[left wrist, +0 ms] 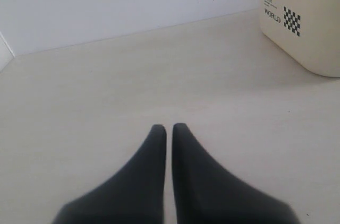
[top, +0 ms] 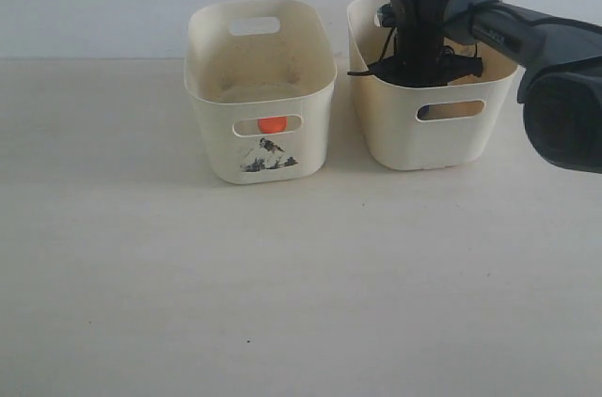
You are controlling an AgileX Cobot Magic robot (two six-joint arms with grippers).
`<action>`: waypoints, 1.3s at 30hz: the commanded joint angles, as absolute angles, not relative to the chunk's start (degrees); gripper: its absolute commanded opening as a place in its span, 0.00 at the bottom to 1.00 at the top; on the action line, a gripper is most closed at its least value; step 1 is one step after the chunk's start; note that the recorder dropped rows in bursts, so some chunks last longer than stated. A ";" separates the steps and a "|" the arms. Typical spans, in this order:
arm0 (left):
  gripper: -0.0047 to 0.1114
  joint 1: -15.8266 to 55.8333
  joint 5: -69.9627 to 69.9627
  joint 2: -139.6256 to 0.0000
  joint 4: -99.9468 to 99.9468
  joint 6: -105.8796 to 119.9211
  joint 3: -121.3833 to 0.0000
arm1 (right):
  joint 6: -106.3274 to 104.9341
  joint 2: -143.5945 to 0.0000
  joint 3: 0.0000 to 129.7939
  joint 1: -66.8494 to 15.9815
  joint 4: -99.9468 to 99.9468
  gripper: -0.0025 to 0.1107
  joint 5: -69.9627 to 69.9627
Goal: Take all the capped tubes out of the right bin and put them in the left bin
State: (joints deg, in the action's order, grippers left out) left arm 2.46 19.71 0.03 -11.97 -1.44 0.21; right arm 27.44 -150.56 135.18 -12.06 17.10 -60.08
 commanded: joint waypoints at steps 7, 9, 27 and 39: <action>0.08 2.54 19.47 0.00 -11.79 -1.98 0.00 | 20.64 -147.78 134.43 -12.52 14.21 0.02 -66.81; 0.08 2.54 19.47 0.00 -11.79 -1.98 0.00 | 19.67 -145.62 134.43 -12.52 14.21 0.02 -67.57; 0.08 2.54 19.47 0.00 -11.79 -1.98 0.00 | 2.90 -125.96 134.43 -12.63 -22.47 0.02 -69.96; 0.08 2.54 19.47 0.00 -11.79 -1.98 0.00 | -11.51 -126.68 134.43 -20.32 -24.59 0.11 -62.68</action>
State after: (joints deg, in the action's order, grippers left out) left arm 2.46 19.71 0.03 -11.97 -1.44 0.21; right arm -10.67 -126.83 134.52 -19.96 -26.90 -65.18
